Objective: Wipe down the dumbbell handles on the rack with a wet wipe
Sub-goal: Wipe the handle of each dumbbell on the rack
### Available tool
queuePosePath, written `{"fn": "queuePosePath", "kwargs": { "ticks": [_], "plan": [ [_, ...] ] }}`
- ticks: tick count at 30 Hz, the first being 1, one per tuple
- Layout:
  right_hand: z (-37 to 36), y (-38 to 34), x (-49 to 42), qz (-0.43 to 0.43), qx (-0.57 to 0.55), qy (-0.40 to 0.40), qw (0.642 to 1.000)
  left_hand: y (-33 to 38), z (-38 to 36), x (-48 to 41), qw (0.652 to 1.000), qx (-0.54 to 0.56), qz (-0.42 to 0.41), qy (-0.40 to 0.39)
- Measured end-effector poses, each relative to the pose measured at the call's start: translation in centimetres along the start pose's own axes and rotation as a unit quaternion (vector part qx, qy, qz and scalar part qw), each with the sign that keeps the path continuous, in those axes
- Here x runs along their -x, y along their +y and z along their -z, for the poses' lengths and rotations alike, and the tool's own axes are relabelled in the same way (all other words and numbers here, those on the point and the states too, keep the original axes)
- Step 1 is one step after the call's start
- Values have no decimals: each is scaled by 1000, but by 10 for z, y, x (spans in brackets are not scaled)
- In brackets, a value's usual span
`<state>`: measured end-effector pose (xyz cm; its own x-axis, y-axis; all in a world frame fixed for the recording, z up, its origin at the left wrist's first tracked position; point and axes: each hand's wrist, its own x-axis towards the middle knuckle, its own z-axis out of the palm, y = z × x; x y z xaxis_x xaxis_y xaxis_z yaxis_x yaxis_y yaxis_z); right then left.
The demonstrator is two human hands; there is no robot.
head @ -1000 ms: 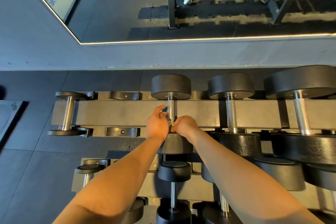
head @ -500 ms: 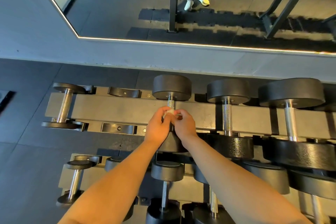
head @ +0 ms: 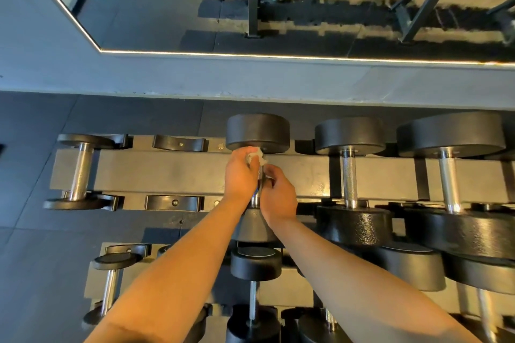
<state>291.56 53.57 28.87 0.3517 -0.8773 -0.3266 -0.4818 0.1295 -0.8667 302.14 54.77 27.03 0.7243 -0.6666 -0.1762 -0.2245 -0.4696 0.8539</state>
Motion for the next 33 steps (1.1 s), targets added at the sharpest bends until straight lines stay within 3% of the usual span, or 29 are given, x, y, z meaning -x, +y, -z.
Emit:
{"fn": "queuePosePath", "kwargs": {
  "ticks": [8,13,22,28,30,33],
  "plan": [
    [-1,2,-1,0,49,7,999,-1,-2,-9,989,20,117,-88],
    [-3,5,-3,4,58,8,998,-1,8,-5,977,-12,141,-162],
    [-3,5,-4,-17,44,3,999,-15,25,12,957,-124,136,-223],
    [-1,5,-3,-36,34,0,999,-3,37,18,893,-275,153,-323],
    [0,3,-4,-42,28,0,999,0,38,18,888,-291,149,-324],
    [0,6,-6,-48,22,4,999,-4,37,24,918,-255,154,-260]
  ]
}}
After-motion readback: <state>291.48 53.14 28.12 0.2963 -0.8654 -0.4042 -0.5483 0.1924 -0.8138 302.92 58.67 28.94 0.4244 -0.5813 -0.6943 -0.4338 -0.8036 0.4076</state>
